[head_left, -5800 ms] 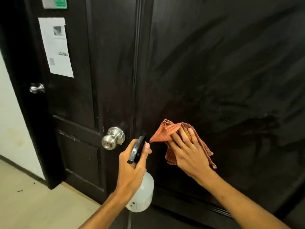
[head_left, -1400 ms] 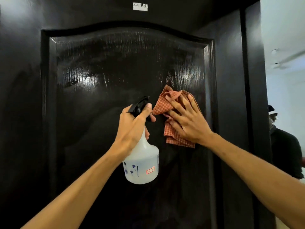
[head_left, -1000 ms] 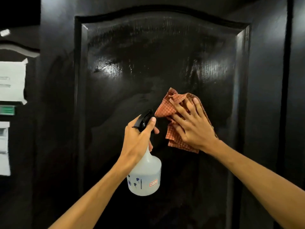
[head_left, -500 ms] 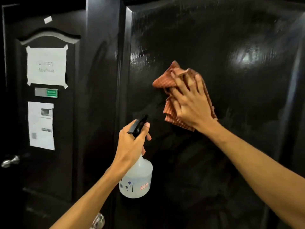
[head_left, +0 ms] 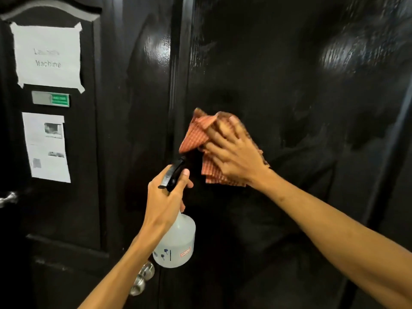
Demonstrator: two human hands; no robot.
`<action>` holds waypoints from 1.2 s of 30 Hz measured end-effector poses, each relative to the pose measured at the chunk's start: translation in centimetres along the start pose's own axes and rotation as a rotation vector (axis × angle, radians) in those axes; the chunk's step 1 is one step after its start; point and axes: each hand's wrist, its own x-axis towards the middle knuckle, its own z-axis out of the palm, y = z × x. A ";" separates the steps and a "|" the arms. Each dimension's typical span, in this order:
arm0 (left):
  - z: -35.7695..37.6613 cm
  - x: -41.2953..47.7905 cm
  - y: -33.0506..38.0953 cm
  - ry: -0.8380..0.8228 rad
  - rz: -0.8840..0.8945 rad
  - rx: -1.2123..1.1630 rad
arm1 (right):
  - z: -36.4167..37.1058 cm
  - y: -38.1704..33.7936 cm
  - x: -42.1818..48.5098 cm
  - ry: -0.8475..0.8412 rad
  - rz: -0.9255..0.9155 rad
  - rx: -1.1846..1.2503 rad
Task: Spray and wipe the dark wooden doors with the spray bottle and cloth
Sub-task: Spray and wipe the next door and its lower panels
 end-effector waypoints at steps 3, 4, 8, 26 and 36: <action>1.3 0.0 -0.1 -0.027 0.010 -0.031 | -1.9 3.6 -3.6 0.071 0.485 -0.007; 1.9 -0.1 -0.1 -0.040 0.010 -0.042 | -2.3 3.3 -5.3 0.107 0.658 -0.009; 4.3 -0.8 -0.4 -0.071 -0.007 -0.065 | -0.9 -3.1 -10.0 -0.005 0.687 0.082; 18.9 -5.7 0.4 -0.162 -0.003 -0.081 | -2.8 8.7 -22.9 -0.008 0.549 0.086; 23.3 -8.4 0.2 -0.164 -0.037 -0.061 | -0.7 4.9 -30.9 0.144 0.922 0.133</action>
